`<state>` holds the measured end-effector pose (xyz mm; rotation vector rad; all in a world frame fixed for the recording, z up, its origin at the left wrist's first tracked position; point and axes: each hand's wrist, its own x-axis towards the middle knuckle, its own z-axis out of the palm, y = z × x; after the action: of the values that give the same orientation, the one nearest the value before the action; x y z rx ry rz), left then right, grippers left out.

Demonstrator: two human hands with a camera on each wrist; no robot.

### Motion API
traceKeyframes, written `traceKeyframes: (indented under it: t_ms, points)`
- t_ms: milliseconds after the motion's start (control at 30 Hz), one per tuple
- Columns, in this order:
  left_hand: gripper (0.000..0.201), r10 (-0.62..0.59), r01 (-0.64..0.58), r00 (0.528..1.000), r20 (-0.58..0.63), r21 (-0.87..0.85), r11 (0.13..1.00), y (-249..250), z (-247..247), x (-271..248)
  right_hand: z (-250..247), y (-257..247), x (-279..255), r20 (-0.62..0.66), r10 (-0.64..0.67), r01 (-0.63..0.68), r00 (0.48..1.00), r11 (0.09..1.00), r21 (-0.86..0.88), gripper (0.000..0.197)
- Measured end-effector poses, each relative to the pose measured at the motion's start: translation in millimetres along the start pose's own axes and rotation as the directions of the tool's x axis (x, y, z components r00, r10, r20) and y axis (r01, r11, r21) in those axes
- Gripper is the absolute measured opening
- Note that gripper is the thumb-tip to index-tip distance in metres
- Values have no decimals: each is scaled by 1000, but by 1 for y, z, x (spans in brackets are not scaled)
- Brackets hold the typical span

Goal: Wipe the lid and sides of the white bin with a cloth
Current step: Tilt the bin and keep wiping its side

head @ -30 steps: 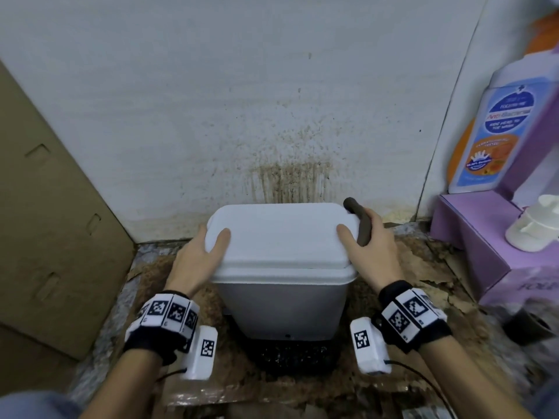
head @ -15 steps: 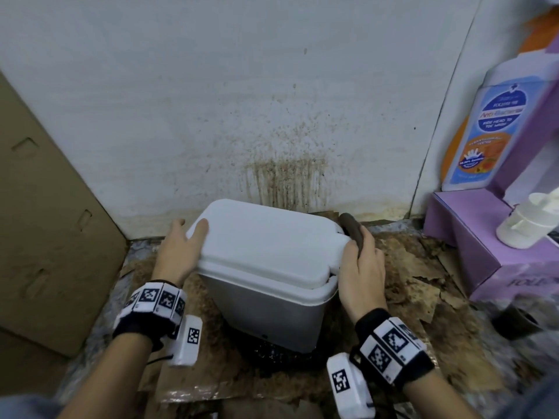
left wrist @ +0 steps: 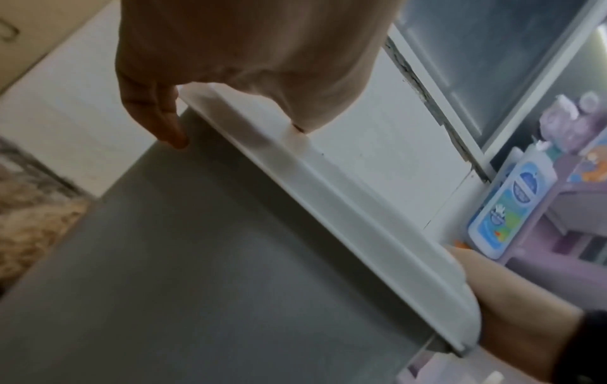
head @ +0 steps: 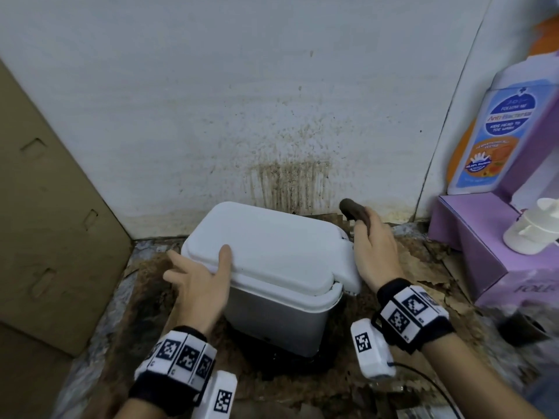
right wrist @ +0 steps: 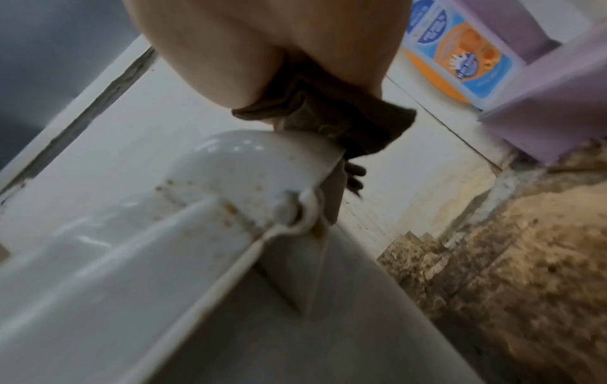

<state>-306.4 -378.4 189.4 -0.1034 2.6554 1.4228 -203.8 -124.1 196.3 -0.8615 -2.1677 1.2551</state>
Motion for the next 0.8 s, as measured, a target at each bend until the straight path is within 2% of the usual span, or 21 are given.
traceKeyframes:
  t_ms: [67, 133, 233, 300, 433, 633, 800]
  points:
    - [113, -51, 52, 998, 35, -37, 998, 0, 2, -3, 2, -6, 7, 120, -83, 90, 989, 994, -59, 49]
    - [115, -90, 94, 995, 52, -82, 992, 3, 4, -8, 2, -11, 15, 284, -118, 163, 952, 977, -137, 51]
    - [116, -40, 50, 998, 51, -204, 978, 13, 10, -23, -1, -14, 27, 494, -93, 231, 865, 946, -228, 57]
    - [110, 6, 13, 998, 65, -289, 957, 19, 15, -33, -4, -16, 31, 565, -90, 251, 820, 944, -215, 62]
    - [109, 43, -13, 997, 64, -409, 912, 21, 20, -37, -8, -20, 34, 595, -91, 197, 798, 974, -116, 51]
    - [105, 96, -69, 995, 35, -465, 882, 15, 20, -34, -14, -25, 31, 651, -98, 205, 753, 975, -90, 56]
    - [103, 155, -116, 987, 51, -444, 889, 15, 19, -26, -16, -21, 14, 600, -85, 156, 795, 986, -67, 60]
